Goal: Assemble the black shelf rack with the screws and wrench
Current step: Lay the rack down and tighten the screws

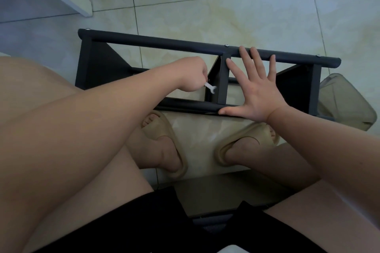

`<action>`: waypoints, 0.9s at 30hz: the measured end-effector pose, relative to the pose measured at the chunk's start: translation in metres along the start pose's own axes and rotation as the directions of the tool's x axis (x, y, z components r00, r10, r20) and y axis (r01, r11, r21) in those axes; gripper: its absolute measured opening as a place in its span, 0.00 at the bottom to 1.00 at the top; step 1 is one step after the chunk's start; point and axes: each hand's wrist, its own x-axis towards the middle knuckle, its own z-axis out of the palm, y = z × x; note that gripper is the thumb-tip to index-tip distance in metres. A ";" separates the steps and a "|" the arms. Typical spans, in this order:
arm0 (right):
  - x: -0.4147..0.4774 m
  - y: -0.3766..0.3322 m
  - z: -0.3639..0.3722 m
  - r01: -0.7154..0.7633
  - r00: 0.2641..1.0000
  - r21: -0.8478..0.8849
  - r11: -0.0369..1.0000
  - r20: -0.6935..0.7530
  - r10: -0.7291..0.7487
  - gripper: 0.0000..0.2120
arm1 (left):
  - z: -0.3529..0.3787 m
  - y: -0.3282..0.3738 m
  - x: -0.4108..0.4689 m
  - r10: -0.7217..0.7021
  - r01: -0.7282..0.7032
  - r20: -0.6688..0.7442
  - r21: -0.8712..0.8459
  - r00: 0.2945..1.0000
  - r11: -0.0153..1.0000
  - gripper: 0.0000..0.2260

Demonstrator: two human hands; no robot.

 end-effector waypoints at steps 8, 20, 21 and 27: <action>0.011 0.012 -0.028 -0.114 0.992 0.165 0.980 0.079 0.102 0.50 | -0.056 0.001 -0.013 -0.045 0.062 -0.229 0.065 0.972 0.996 0.13; 0.043 0.031 -0.064 -0.446 0.855 -0.174 0.878 0.209 0.475 0.12 | -0.045 0.005 0.023 -0.191 0.201 -0.242 0.016 0.951 0.979 0.12; 0.043 0.029 -0.065 -0.448 0.855 -0.180 0.876 0.201 0.478 0.10 | -0.042 0.006 0.022 -0.192 0.207 -0.249 0.036 0.949 0.978 0.12; 0.042 0.008 -0.078 -0.424 0.896 -0.122 0.897 0.092 0.435 0.08 | -0.040 -0.007 0.011 -0.192 0.209 -0.482 -0.019 0.855 0.978 0.11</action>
